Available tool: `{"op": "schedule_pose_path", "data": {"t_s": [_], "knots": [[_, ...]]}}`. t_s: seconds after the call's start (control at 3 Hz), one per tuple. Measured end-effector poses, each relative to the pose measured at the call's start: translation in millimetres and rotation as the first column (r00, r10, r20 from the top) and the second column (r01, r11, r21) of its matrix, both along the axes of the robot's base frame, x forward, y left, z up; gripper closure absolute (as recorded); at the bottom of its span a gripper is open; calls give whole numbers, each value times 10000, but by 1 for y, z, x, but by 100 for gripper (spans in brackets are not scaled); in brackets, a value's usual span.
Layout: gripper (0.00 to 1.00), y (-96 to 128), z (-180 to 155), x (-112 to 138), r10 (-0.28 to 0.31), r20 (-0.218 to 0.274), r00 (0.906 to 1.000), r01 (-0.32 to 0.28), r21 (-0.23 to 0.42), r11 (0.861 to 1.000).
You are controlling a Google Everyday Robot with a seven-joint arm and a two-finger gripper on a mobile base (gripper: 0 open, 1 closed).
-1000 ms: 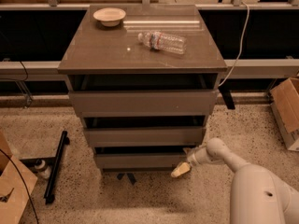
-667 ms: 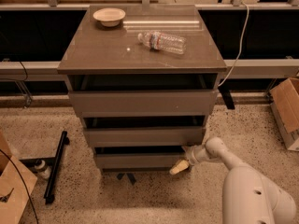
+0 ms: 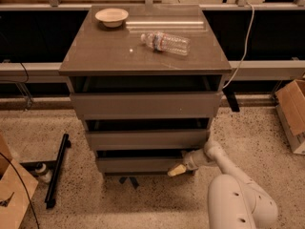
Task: Open bottom drawer
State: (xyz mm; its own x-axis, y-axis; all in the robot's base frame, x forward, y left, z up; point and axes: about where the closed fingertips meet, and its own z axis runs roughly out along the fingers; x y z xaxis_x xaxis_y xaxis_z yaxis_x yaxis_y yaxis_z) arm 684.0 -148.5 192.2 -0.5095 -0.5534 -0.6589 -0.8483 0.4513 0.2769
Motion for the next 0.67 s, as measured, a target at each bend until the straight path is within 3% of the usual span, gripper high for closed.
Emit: {"op": "schedule_pose_path", "data": {"t_s": [0.33,0.67], "knots": [[58,0,7,0,0,0,10000,0,-1,10000],[81,0,10,0,0,0,10000,0,-1,10000]]}}
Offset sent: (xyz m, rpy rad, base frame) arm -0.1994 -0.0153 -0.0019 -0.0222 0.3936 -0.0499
